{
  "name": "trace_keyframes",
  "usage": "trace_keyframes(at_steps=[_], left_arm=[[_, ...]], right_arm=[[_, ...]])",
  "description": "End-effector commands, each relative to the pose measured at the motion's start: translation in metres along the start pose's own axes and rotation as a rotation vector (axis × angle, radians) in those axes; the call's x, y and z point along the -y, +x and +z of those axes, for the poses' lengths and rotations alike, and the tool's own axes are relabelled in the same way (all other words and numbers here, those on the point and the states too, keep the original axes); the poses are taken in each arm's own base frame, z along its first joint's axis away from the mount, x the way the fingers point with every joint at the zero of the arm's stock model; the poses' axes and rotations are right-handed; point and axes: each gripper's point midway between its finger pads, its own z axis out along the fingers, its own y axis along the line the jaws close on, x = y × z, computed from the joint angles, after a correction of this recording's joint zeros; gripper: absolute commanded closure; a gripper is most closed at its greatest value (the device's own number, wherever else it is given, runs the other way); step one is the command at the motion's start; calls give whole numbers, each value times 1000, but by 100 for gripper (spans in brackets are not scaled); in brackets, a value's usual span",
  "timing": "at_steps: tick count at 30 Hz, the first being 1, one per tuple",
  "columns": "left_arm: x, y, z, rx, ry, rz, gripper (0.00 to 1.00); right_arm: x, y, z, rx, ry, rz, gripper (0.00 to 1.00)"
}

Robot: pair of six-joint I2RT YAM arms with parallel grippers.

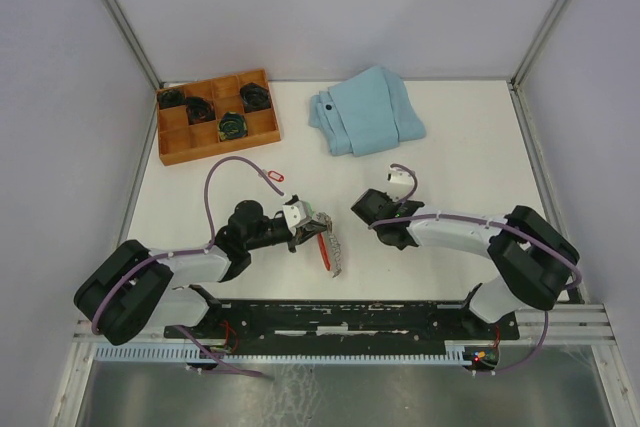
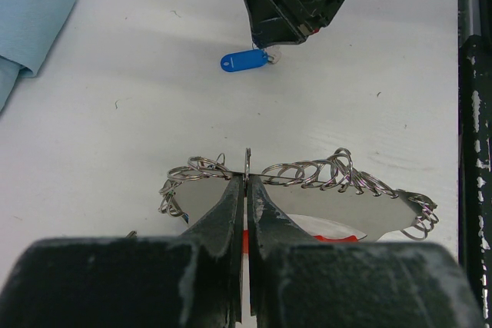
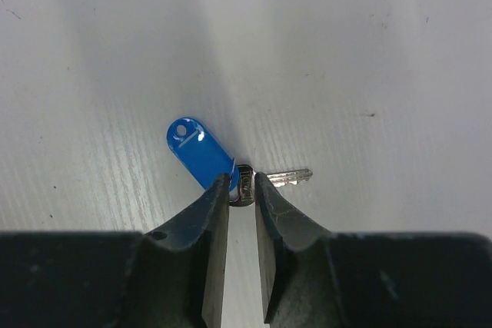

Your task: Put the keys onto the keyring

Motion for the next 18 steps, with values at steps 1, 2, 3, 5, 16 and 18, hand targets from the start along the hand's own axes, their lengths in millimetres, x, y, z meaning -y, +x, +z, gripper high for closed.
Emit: trace_keyframes(at_steps=[1,2,3,5,16,18], left_arm=[[-6,-29,3,90,4,67,97],[-5,-29,3,90,4,67,97],[-5,-28,3,89,4,65,97],[-5,-28,3,89,4,65,97],[-5,-28,3,89,5,65,97],[-5,-29,3,90,6,66,97]], right_arm=[[-15,-18,0,63,-12,73,74],[-16,-17,0,61,-20,72,74],[-18,-17,1,59,-25,74,75],[-22,-17,1,55,-34,76,75],[-18,-7,7,32,-7,62,79],[-18,-5,7,28,-6,60,80]])
